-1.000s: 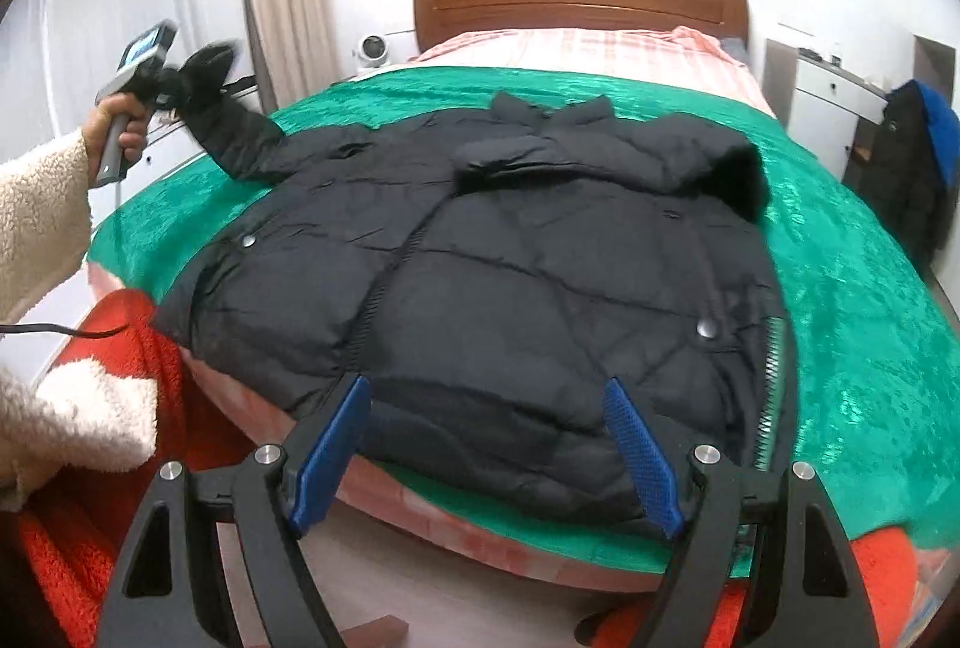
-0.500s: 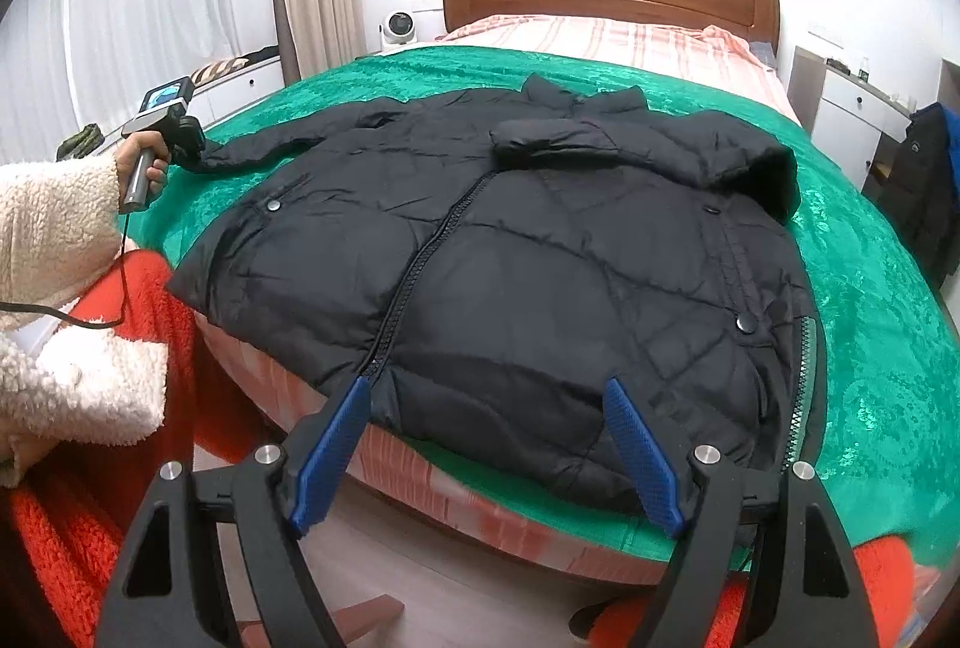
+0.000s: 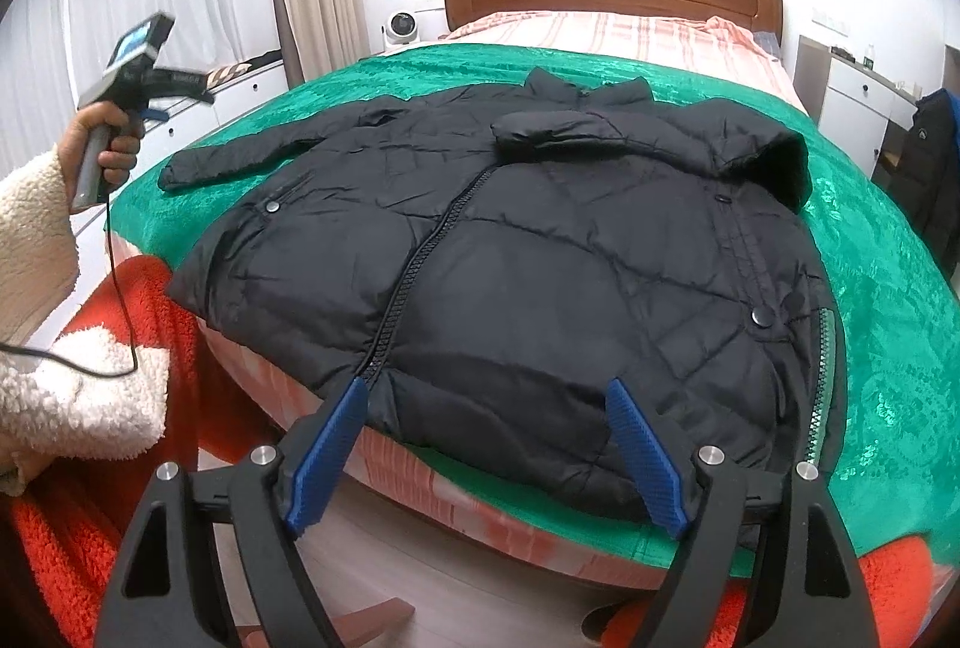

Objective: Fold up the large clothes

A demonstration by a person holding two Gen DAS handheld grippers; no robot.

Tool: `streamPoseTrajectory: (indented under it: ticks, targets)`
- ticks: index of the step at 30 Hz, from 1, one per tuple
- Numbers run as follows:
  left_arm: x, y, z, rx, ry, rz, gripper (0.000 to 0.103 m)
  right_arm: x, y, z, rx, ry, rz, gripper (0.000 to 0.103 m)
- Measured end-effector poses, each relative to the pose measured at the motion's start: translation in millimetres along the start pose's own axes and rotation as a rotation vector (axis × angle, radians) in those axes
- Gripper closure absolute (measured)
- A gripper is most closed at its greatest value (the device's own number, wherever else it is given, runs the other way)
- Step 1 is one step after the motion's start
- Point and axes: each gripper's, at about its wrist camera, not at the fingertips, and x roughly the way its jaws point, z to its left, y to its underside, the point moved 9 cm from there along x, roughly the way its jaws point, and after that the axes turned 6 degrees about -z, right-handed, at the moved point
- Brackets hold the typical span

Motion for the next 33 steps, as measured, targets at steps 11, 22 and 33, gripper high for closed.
streamPoseTrajectory:
  ticks: [11, 22, 33]
  targets:
    - [-80, 22, -156, 0.146, 0.328, -0.021, 0.01, -5, 0, -4, 0.011, 0.01, -0.009, 0.021]
    - [-90, 74, -203, 0.183, 0.377, 0.052, 0.009, -3, 1, -7, 0.023, 0.007, -0.006, 0.021]
    - [-84, 102, -197, 0.163, 0.349, 0.101, 0.009, -1, 3, -5, 0.015, 0.006, 0.005, 0.021]
